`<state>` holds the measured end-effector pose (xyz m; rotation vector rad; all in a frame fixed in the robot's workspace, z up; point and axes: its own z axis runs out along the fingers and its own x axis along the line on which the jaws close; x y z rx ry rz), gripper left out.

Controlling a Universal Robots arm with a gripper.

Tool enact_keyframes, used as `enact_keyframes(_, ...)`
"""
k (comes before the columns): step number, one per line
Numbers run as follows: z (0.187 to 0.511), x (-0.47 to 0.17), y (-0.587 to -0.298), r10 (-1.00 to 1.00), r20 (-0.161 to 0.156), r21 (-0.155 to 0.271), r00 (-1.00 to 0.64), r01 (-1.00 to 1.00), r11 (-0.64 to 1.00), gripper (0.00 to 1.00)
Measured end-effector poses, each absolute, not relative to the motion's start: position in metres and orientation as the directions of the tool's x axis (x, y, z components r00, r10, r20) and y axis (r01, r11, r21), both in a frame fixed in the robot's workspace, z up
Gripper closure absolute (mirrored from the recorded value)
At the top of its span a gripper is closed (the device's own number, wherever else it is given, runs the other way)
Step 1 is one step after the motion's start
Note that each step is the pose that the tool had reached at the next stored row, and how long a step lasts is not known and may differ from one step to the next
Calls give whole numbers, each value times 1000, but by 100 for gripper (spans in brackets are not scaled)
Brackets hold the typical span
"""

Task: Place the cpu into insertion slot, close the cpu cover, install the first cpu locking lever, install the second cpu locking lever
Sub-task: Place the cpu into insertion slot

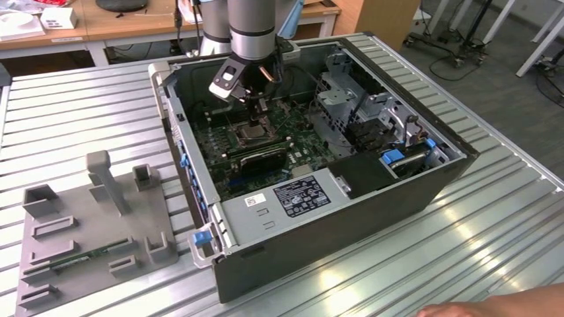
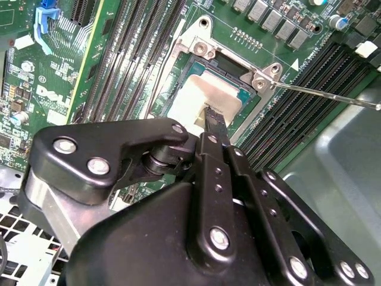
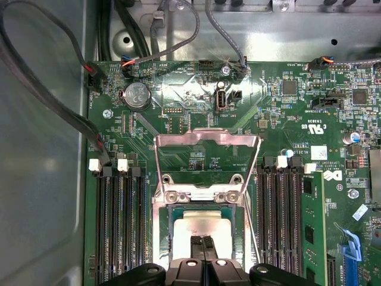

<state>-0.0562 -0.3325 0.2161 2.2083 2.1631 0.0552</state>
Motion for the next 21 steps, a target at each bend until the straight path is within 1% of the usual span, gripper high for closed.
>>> enact_keyframes(21, 212, -56, -332, 1000, -9, 58, 21, 998, -20, 90)
